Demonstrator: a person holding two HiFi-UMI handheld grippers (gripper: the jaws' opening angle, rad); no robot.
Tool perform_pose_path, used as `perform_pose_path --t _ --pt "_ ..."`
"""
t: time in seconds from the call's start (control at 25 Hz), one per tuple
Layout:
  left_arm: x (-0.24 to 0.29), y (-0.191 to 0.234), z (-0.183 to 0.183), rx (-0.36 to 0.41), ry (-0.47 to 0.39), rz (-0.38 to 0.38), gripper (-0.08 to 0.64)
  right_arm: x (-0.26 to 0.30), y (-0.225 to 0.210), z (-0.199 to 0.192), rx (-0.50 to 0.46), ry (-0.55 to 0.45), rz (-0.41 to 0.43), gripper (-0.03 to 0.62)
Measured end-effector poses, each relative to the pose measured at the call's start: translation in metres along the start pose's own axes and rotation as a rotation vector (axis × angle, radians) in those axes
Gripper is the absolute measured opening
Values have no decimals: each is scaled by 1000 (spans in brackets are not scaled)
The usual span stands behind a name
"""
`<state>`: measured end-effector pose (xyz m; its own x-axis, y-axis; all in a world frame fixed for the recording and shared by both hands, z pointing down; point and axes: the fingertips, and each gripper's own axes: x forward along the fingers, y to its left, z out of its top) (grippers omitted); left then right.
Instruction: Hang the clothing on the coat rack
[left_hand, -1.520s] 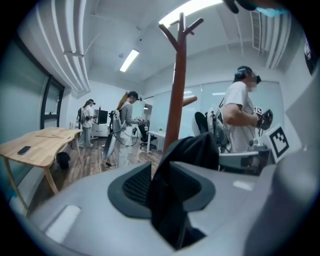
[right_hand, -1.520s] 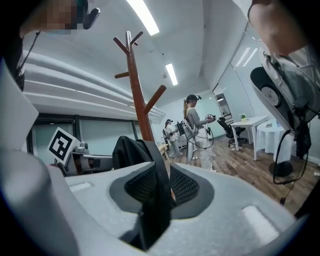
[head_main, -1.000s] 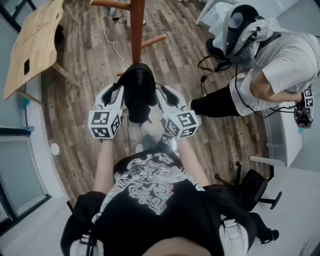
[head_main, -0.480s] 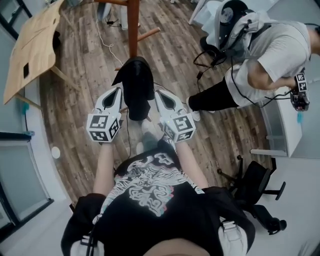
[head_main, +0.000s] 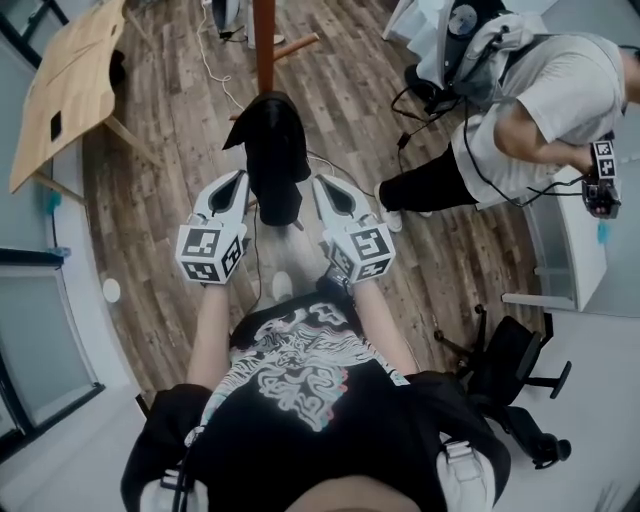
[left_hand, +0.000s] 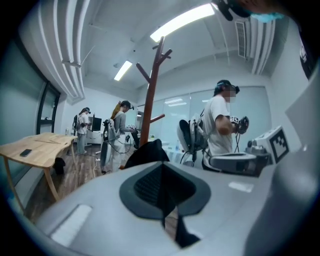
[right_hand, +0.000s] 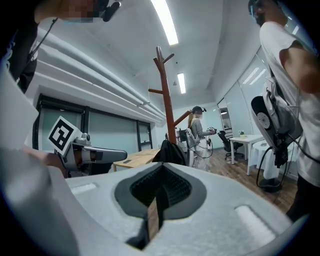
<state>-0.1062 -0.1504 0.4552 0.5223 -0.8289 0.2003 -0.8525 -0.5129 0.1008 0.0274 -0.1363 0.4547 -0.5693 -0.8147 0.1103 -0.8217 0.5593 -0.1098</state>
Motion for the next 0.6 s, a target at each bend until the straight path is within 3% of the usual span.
perform_pose_path --t 0.4,0.6 --pt "-35 -56 2 15 -5 46 -11 -48 5 3 24 -21 9 -2" --pt "-65 -81 -16 16 0 76 -11 -81 18 -8 22 -34 22 -2"
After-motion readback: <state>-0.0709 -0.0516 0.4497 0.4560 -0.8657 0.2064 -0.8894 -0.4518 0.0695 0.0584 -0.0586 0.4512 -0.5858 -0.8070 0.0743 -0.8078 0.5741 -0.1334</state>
